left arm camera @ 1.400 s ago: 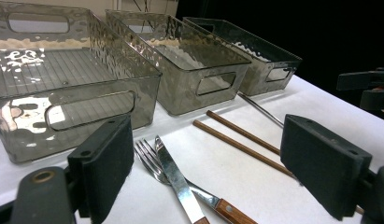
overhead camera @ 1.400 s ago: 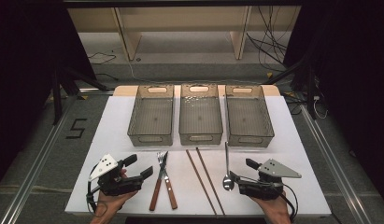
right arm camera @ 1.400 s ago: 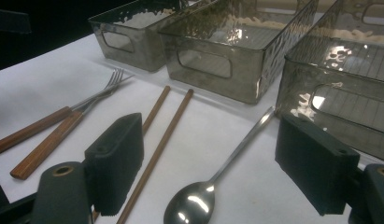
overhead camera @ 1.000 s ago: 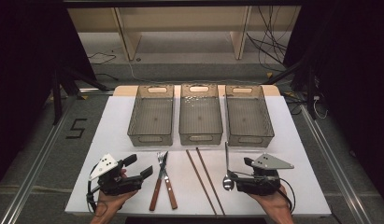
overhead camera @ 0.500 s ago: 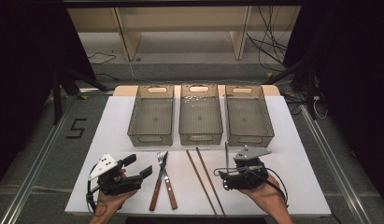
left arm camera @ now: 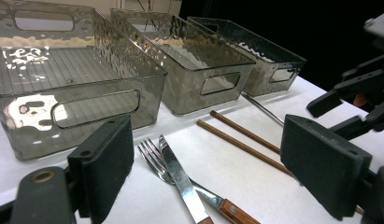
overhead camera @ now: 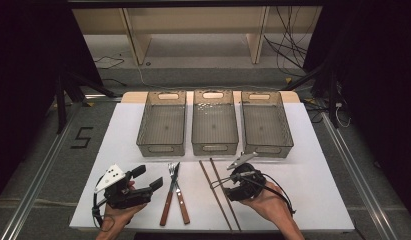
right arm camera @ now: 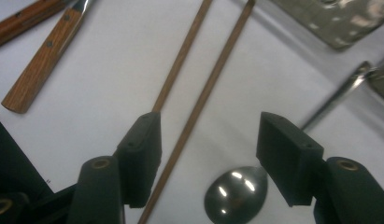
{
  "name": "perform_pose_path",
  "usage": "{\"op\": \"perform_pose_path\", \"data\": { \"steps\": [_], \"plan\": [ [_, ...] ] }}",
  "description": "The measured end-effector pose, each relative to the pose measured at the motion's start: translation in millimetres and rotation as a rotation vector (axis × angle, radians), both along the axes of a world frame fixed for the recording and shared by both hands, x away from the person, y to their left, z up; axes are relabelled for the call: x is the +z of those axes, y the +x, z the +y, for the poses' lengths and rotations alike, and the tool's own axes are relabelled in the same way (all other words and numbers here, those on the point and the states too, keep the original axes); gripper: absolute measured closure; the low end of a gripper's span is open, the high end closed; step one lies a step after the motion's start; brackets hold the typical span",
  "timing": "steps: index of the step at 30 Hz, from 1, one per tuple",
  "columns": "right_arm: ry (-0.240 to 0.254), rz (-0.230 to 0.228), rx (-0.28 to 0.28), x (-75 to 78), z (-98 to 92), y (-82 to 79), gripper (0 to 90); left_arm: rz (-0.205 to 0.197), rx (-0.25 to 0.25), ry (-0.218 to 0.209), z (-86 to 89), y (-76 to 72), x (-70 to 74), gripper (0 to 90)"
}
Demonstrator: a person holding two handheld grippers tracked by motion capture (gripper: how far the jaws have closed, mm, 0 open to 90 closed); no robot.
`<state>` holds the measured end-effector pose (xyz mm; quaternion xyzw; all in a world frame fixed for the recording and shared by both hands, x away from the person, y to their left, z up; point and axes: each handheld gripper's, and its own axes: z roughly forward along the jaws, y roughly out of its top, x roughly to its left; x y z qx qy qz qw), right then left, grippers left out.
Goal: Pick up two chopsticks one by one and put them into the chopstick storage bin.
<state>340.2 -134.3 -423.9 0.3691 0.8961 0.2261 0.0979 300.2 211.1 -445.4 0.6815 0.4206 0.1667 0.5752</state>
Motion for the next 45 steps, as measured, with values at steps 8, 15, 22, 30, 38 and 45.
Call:
{"op": "perform_pose_path", "data": {
  "steps": [8, 15, 22, 30, 38, 45],
  "plan": [
    [-0.070, 0.092, 0.032, -16.3, 13.7, 10.9, 50.2, -0.001, -0.001, -0.001, 0.2, -0.1, 0.2, 17.0],
    [-0.114, 0.152, 0.046, -25.1, 19.6, 16.5, 59.2, -0.002, -0.001, -0.002, 0.2, -0.2, 0.4, 17.0],
    [-0.143, 0.177, 0.058, -29.9, 24.1, 18.5, 65.1, -0.003, -0.002, 0.000, 0.4, -0.2, 0.6, 17.0],
    [-0.191, 0.196, 0.065, -33.8, 27.8, 19.2, 70.8, -0.005, -0.001, 0.000, 0.5, -0.3, 0.7, 17.0],
    [-0.213, 0.205, 0.074, -33.3, 29.7, 22.1, 73.5, -0.004, -0.002, 0.000, 0.4, -0.4, 0.8, 17.0],
    [-0.217, 0.212, 0.070, -33.1, 31.4, 21.5, 78.4, -0.004, 0.000, -0.002, 0.6, -0.4, 0.9, 17.0]
  ]
}}
